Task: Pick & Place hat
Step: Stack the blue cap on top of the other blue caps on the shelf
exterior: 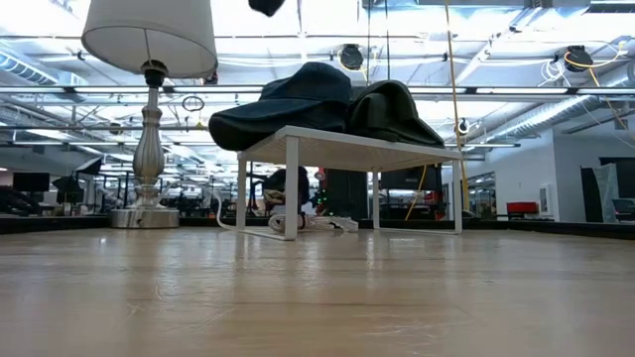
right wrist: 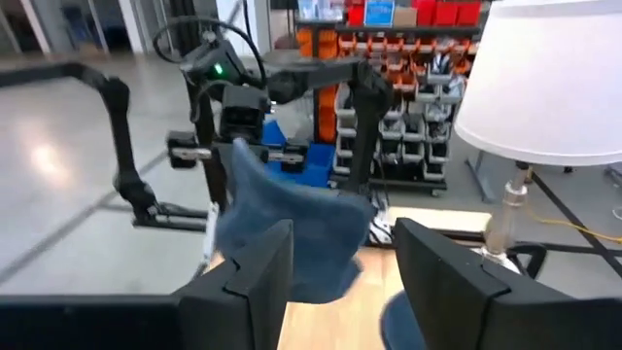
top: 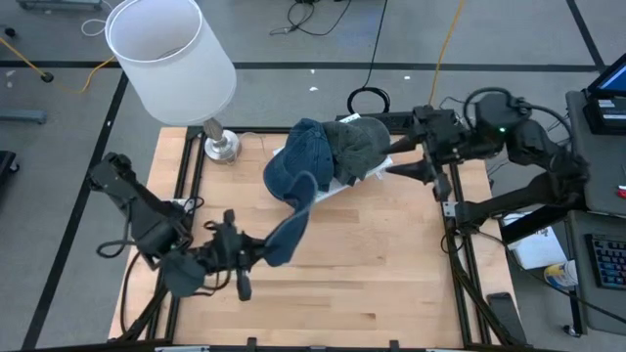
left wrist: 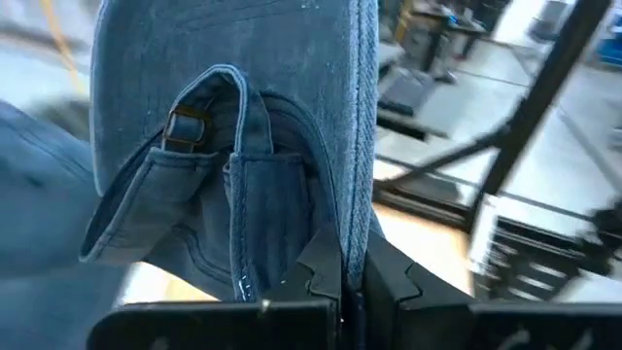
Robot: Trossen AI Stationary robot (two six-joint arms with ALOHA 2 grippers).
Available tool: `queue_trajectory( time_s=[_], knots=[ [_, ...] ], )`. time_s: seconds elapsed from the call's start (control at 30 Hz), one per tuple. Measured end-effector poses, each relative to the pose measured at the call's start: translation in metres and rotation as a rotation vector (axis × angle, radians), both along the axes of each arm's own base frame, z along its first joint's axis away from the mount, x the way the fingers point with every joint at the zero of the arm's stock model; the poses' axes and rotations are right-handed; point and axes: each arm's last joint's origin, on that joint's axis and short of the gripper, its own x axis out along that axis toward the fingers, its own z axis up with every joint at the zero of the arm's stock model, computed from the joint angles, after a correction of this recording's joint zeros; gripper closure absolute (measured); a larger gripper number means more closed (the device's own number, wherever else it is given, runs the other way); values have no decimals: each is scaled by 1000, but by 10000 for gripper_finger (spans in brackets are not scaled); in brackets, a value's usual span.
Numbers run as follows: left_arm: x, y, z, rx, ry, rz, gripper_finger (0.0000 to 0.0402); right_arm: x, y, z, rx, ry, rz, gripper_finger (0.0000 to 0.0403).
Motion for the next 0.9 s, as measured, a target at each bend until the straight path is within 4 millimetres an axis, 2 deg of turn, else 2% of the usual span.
queue_trajectory(
  time_s=[0.2,0.43,0.63,0.9],
  knots=[
    [-7,-8,10,135,-76,97,392,-14,1,-16,128,-64,-8,227],
    [-1,-8,39,279,-195,76,392,-20,1,-40,257,-169,0,162],
    [5,4,71,473,-405,-14,392,-14,1,-49,364,-228,14,120],
    [13,28,90,750,-606,-16,392,1,0,-47,459,-421,74,126]
  ],
)
